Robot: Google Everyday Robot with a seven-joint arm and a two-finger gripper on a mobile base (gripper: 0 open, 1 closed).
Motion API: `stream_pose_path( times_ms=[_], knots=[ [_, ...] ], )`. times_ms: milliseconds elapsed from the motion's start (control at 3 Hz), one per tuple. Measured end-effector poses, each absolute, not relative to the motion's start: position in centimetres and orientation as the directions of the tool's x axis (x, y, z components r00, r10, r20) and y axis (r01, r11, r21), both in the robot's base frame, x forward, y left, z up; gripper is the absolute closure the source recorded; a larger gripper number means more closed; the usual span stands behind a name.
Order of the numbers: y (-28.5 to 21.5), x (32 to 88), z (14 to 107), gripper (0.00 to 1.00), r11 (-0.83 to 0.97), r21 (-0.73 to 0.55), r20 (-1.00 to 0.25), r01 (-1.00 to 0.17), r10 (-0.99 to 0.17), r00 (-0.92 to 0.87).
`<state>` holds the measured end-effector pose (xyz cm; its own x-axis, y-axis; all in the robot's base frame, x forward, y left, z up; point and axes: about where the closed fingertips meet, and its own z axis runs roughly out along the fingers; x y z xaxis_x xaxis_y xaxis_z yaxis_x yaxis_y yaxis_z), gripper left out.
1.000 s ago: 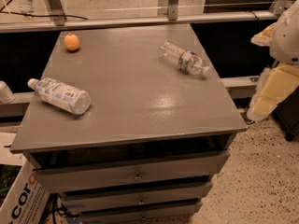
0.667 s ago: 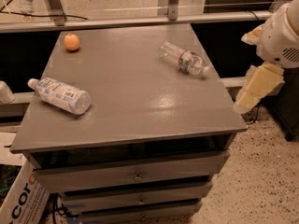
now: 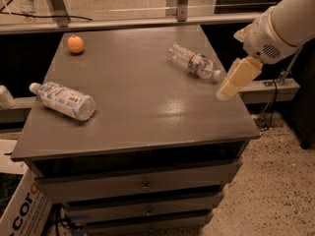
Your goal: Move water bottle near blue plastic bottle
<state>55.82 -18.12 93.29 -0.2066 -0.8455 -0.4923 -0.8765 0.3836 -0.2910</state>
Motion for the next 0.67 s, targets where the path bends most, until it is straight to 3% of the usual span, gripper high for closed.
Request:
stream_pose_path(
  times_ms=[333, 667],
  knots=[
    [-16.17, 58.48, 92.84, 0.0, 0.411, -0.245, -0.597, -0.878, -0.778, -0.197],
    [-16.17, 58.47, 92.84, 0.0, 0.411, -0.246, -0.596, -0.878, -0.778, -0.197]
  ],
)
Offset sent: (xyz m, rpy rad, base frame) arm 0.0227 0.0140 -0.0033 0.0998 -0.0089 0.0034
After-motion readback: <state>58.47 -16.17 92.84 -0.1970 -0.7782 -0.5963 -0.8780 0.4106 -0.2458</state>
